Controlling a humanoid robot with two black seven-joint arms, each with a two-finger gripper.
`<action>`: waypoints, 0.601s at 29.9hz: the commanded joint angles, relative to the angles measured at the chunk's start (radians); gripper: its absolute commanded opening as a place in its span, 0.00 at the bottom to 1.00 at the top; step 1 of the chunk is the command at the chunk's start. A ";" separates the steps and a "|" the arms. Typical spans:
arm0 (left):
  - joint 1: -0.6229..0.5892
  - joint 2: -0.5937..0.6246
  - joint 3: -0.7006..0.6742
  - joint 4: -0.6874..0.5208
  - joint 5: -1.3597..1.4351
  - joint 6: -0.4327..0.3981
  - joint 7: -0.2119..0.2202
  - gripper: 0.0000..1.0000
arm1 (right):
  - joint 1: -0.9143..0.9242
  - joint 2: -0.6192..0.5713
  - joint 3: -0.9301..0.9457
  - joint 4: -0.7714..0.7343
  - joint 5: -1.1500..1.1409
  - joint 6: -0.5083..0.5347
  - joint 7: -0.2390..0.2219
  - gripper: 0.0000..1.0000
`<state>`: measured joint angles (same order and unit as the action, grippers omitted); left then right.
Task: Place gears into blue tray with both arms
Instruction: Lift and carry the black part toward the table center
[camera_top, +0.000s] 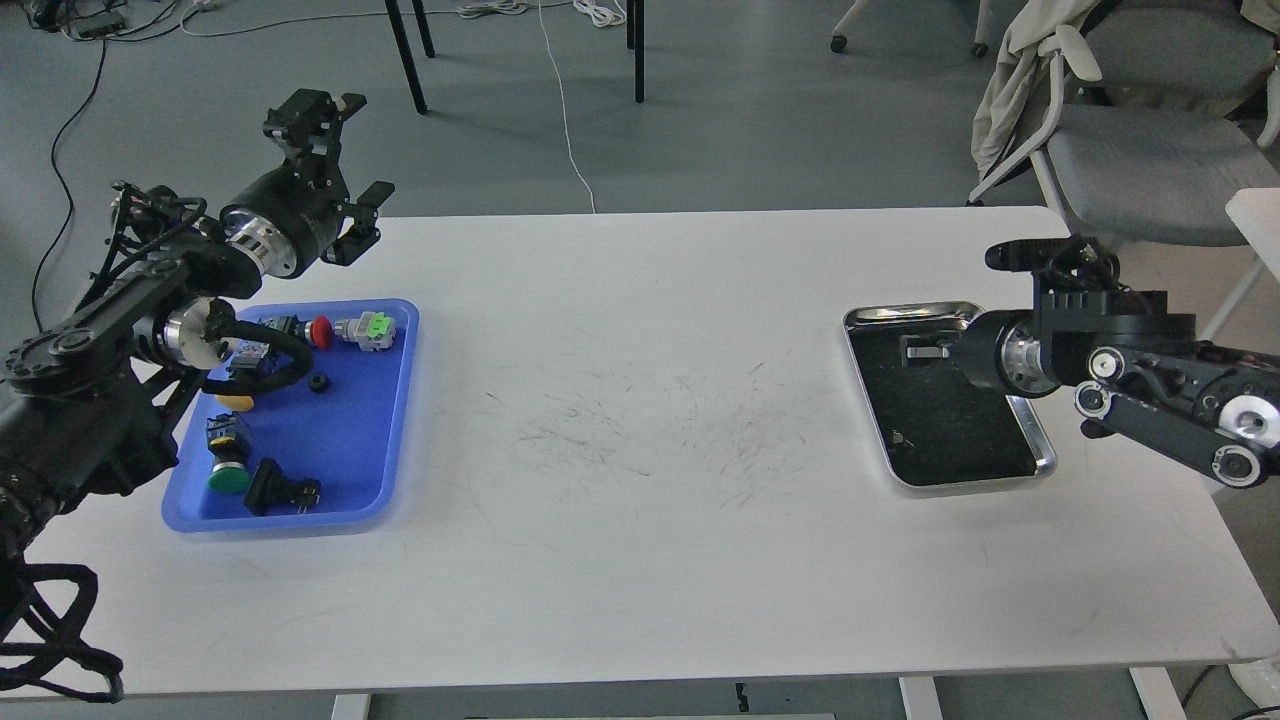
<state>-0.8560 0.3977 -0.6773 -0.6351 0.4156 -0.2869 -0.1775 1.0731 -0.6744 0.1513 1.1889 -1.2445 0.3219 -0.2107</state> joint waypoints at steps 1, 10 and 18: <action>-0.003 0.000 -0.001 0.000 0.003 -0.002 0.001 0.98 | 0.140 -0.030 0.005 0.058 0.210 0.003 -0.003 0.03; -0.005 -0.002 -0.001 0.000 0.005 0.000 0.003 0.98 | 0.261 0.211 0.033 0.034 0.318 -0.021 0.054 0.03; -0.012 -0.003 -0.001 0.000 0.005 0.000 0.003 0.98 | 0.163 0.611 -0.006 -0.208 0.315 -0.084 0.059 0.03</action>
<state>-0.8650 0.3933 -0.6781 -0.6350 0.4204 -0.2866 -0.1747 1.2768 -0.1849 0.1583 1.0565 -0.9295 0.2538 -0.1522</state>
